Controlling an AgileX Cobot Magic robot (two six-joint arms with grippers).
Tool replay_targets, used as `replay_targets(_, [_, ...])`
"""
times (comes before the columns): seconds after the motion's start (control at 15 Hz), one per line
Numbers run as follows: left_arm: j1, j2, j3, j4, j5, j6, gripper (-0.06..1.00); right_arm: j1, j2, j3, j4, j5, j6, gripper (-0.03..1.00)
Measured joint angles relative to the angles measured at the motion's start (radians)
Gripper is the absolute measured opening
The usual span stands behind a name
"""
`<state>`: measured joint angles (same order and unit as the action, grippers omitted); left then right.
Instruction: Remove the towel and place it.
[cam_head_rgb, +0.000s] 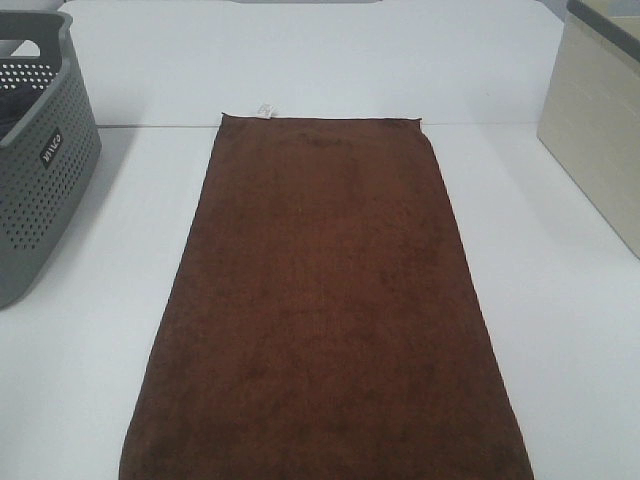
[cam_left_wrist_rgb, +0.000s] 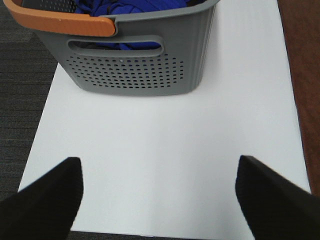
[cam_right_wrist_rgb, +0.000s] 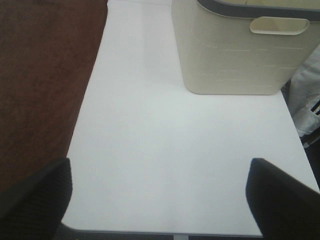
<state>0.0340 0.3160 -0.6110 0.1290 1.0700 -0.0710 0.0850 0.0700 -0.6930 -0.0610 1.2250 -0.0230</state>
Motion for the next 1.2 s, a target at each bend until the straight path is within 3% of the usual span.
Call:
replay_targets(0.4, [0.0,-0.318,0.081,0.001,0.065,0.044,0.77,0.007,-0.074,0.125,0.043,0.001,0.0,0.89])
replay_targets(0.53, [0.0,-0.32,0.081,0.001,0.086,0.065,0.77,0.007,-0.074,0.143,0.051,-0.018,-0.009,0.89])
replay_targets(0.73, [0.0,-0.321,0.081,-0.006,0.077,0.071,0.77,0.007,-0.074,0.18,0.061,-0.14,-0.018,0.89])
replay_targets(0.93, [0.0,-0.322,0.114,-0.107,-0.003,0.094,0.77,0.007,-0.074,0.191,0.061,-0.156,-0.018,0.89])
replay_targets(1.2, [0.0,-0.322,0.114,-0.118,-0.018,0.101,0.77,0.007,-0.074,0.191,0.061,-0.158,-0.018,0.89])
